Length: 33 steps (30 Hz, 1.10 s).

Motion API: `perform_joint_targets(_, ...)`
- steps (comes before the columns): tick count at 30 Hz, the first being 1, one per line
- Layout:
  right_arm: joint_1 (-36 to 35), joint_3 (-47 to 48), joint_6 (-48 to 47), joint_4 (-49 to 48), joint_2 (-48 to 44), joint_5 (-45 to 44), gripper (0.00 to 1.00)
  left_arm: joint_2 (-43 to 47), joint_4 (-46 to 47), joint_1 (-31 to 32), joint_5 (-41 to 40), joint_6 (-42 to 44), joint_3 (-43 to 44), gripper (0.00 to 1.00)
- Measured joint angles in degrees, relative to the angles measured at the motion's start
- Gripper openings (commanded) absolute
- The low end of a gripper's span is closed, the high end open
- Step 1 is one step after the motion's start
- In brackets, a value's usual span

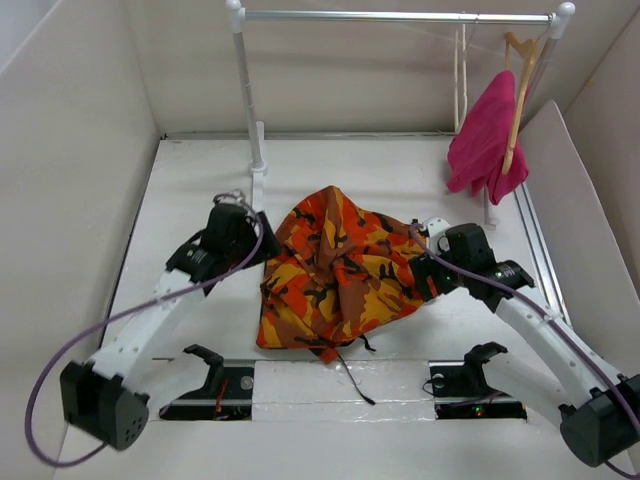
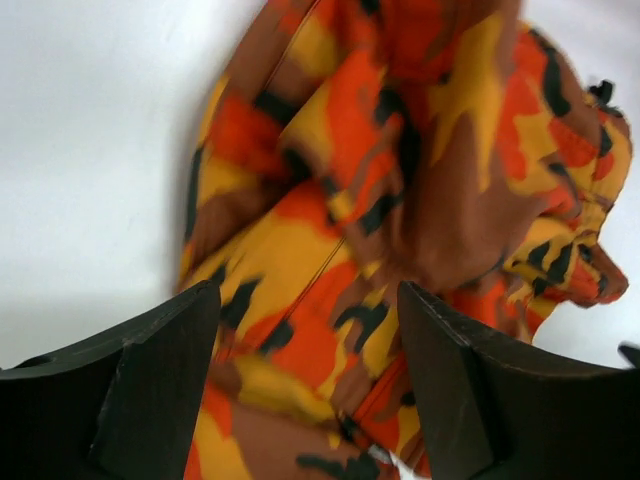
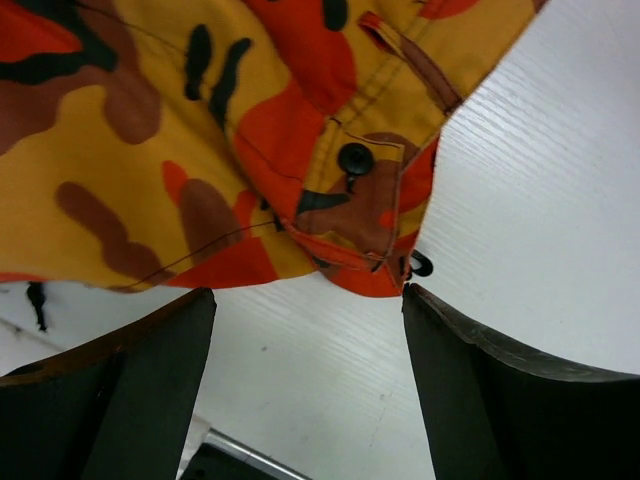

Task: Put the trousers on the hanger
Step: Flatten out the trousers at the center of the board.

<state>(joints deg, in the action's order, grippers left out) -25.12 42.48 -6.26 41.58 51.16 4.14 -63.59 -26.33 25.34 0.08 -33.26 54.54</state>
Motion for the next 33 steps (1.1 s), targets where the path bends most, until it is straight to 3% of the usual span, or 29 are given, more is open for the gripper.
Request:
perform_joint_targets(5, 7.04, -3.67, -0.68, -5.73, 1.88, 3.10, 0.80, 14.91, -6.29, -0.70, 0.87, -7.74, -12.46, 0.74)
perform_joint_targets(9, 9.11, -5.66, -2.14, -10.21, 6.78, 7.54, 0.76, 12.31, -3.80, -0.70, 3.50, -11.54, -16.98, 0.80)
perform_joint_targets(11, 9.42, -6.27, -2.89, -12.28, 9.53, 9.20, 0.61, 8.66, -2.14, -0.70, 3.13, -12.92, -18.95, 0.82)
perform_joint_targets(12, 9.55, -6.67, -3.17, -13.42, 10.56, 9.99, 0.47, 6.67, -1.29, -0.68, 2.82, -13.46, -19.87, 0.81)
perform_joint_targets(13, 9.79, -6.88, -3.65, -14.16, 11.32, 10.84, 0.24, 5.05, -0.33, -0.70, 2.64, -13.90, -20.70, 0.80)
perform_joint_targets(15, 10.60, -6.93, -3.87, -15.13, 12.00, 12.11, 0.03, 1.70, 2.62, -0.70, 2.71, -14.88, -21.77, 0.57)
perform_joint_targets(16, 10.97, -6.91, -3.63, -15.43, 11.91, 12.41, 0.00, -0.07, 4.59, -0.70, 2.69, -15.32, -22.08, 0.47)
perform_joint_targets(17, 11.32, -6.82, -3.63, -15.23, 11.28, 12.39, 0.00, -1.86, 6.60, -0.70, 2.71, -15.78, -22.27, 0.29)
perform_joint_targets(20, 11.98, -5.35, -3.54, -12.28, 7.17, 11.08, 0.00, -5.25, 10.93, -0.68, 2.25, -16.61, -22.25, 0.00)
perform_joint_targets(27, 12.44, 5.99, -2.91, 1.95, -7.10, 7.91, 0.00, -5.92, 9.03, -7.10, -0.96, -12.83, -10.88, 0.00)
perform_joint_targets(33, 12.41, 7.30, -2.40, 17.53, -16.09, 10.93, 0.00, 0.76, 4.00, -12.81, -6.86, -6.62, 0.57, 0.00)
